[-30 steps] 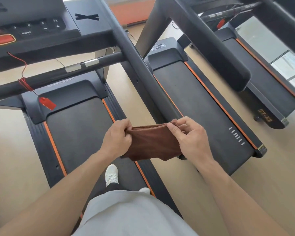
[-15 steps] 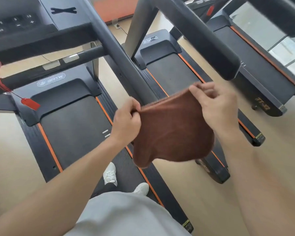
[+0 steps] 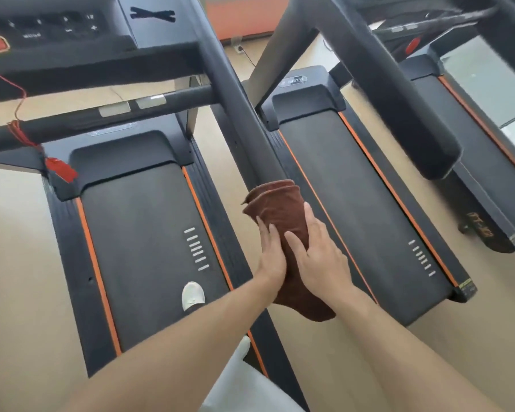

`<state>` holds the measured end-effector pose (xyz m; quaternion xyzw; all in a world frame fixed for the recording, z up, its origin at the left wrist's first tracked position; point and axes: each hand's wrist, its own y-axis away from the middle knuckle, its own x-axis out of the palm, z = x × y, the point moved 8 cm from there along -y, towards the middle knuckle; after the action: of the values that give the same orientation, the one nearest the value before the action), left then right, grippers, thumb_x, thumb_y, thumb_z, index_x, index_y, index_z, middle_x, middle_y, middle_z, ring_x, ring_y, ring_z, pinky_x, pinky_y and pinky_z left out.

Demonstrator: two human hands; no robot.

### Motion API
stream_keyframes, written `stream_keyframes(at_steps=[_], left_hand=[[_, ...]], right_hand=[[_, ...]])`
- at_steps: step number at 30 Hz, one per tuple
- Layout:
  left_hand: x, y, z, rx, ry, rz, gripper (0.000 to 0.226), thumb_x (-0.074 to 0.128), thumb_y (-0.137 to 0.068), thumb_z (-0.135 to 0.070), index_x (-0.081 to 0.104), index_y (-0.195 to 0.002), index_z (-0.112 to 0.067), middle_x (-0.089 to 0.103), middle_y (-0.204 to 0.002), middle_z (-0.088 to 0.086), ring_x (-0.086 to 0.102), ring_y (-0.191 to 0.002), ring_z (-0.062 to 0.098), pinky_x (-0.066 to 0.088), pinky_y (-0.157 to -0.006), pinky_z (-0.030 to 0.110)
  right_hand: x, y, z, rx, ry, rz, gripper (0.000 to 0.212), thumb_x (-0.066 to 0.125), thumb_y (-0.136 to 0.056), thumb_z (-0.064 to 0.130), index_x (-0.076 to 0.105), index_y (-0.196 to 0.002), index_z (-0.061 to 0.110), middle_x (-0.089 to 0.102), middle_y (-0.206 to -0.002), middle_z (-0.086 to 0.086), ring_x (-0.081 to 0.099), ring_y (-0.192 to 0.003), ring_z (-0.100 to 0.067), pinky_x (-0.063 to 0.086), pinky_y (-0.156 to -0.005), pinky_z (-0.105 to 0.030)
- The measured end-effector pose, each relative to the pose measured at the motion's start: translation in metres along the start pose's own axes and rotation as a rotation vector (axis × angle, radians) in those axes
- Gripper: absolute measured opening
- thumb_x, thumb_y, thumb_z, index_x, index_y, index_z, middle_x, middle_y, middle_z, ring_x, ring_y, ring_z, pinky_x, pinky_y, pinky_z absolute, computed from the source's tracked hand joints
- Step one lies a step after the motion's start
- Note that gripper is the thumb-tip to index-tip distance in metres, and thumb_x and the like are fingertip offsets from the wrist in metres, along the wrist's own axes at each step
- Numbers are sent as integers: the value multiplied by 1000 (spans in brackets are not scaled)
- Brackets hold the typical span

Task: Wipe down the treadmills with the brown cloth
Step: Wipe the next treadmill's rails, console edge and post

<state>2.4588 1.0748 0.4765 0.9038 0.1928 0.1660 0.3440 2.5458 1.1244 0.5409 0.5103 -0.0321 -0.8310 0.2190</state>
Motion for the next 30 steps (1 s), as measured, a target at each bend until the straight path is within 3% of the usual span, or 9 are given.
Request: stream_keyframes(at_steps=[4, 7, 12, 16, 18, 22, 26, 28, 30], left_hand=[[-2, -33, 5, 24, 125, -52, 63, 13, -91, -82, 5, -152, -65, 28, -165, -12, 33, -148, 15, 23, -125, 45], [-7, -62, -4, 22, 218, -68, 87, 19, -72, -98, 17, -151, -64, 34, -163, -12, 37, -146, 13, 26, -124, 45], [-24, -108, -25, 24, 298, -103, 92, 24, -69, -102, 30, -150, -59, 45, -155, -17, 43, -142, 9, 30, -122, 45], [-41, -156, -55, 76, 328, -123, 87, 26, -72, -100, 36, -147, -57, 47, -153, -19, 45, -141, 8, 33, -120, 44], [-53, -184, -72, 55, 358, -145, 96, 27, -67, -103, 42, -147, -51, 53, -150, -14, 50, -138, 11, 36, -118, 45], [-75, -213, -122, 7, 405, -210, 85, 29, -73, -87, 56, -139, -41, 66, -134, -5, 61, -125, 19, 45, -111, 47], [-95, -217, -171, 40, 393, -302, 43, 35, -103, -51, 62, -130, -32, 71, -118, 2, 66, -108, 26, 51, -103, 48], [-105, -218, -178, 44, 422, -352, 35, 38, -107, -37, 63, -130, -29, 70, -119, 4, 65, -106, 27, 52, -97, 40], [-104, -218, -188, 139, 386, -332, 46, 39, -100, -38, 57, -138, -20, 64, -133, 9, 62, -117, 29, 49, -100, 37]], right_hand=[[-1, -27, 23, -102, 35, 2, 67, 29, -102, 63, -4, -159, 48, 15, -167, 17, 34, -147, -11, 39, -112, -42], [-3, -53, 50, -136, 108, -5, 70, 30, -102, 60, -8, -159, 46, 3, -169, 18, 29, -148, -10, 38, -111, -39], [-1, -101, 97, -188, 277, -37, 73, 35, -105, 53, -10, -161, 37, -6, -170, 8, 35, -143, -20, 42, -108, -44], [0, -145, 138, -178, 331, -44, 71, 38, -108, 42, -8, -162, 36, -13, -170, 6, 25, -147, -21, 39, -111, -44], [0, -175, 154, -203, 343, -71, 72, 41, -107, 39, -5, -162, 37, -12, -170, 5, 22, -149, -22, 39, -112, -46], [5, -233, 182, -337, 340, -85, 71, 45, -105, 39, 4, -163, 37, -6, -171, 4, 22, -150, -25, 39, -110, -45], [10, -272, 210, -382, 408, -64, 66, 43, -107, 23, 10, -164, 28, -10, -171, -1, -3, -157, -30, 16, -126, -44], [10, -283, 226, -538, 485, -27, 66, 49, -103, 21, 22, -163, 24, -3, -172, -1, -8, -156, -35, 11, -126, -48], [9, -290, 235, -688, 559, 0, 67, 54, -95, 23, 33, -159, 22, 11, -171, 2, -7, -156, -37, 4, -127, -51]])
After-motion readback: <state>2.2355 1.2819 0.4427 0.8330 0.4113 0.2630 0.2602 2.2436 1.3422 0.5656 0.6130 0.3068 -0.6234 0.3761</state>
